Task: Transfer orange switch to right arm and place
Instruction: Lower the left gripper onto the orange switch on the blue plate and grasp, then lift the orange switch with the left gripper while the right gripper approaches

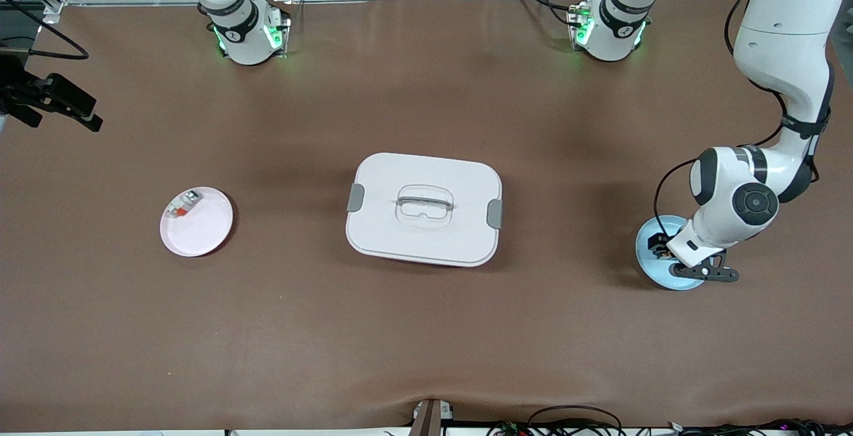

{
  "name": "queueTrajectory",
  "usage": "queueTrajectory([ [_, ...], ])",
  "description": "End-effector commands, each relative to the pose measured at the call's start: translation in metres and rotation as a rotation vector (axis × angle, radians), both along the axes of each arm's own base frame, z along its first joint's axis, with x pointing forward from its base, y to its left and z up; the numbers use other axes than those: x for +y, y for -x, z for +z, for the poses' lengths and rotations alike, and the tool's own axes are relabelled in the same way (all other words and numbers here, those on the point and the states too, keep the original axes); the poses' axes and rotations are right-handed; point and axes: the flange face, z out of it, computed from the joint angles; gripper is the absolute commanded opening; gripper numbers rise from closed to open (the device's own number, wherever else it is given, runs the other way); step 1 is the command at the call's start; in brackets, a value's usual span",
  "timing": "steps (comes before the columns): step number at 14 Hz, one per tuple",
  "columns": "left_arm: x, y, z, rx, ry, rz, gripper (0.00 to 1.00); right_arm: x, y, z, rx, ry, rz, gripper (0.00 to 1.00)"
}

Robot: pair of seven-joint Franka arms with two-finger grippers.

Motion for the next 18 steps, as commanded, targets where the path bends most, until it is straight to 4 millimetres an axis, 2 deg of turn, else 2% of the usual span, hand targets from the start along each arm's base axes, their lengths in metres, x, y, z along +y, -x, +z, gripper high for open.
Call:
queueTrajectory([
  [1, 0.003, -0.004, -0.005, -0.002, -0.009, -0.019, 0.38, -0.001, -0.001, 0.004, 0.003, 0.011, 0.001, 1.0],
  [2, -0.001, -0.004, -0.004, -0.005, -0.009, -0.017, 0.12, -0.001, -0.001, 0.003, 0.004, 0.009, 0.001, 1.0],
  [3, 0.0, -0.004, -0.003, -0.004, -0.009, -0.02, 0.0, -0.002, -0.002, 0.002, 0.006, 0.01, -0.001, 1.0],
  [5, 0.001, -0.007, 0.011, -0.022, -0.011, -0.009, 0.0, -0.002, -0.002, 0.001, 0.007, 0.009, -0.001, 1.0],
  [7, 0.001, -0.012, 0.04, -0.045, -0.014, -0.006, 0.0, -0.002, -0.002, 0.001, 0.007, 0.009, -0.001, 1.0],
  [9, -0.006, -0.017, 0.076, -0.056, -0.015, 0.002, 0.0, -0.001, -0.002, 0.001, 0.007, 0.009, 0.001, 1.0],
  [11, -0.022, -0.021, 0.11, -0.066, 0.015, 0.008, 0.0, -0.001, -0.002, 0.001, 0.007, 0.007, 0.001, 1.0],
  [14, -0.032, -0.027, 0.172, -0.071, 0.037, 0.032, 0.0, 0.0, -0.002, 0.001, 0.007, 0.005, 0.0, 1.0],
  [18, -0.049, -0.036, 0.237, -0.051, 0.119, 0.074, 0.0, 0.0, -0.002, 0.001, 0.007, 0.004, 0.0, 1.0],
])
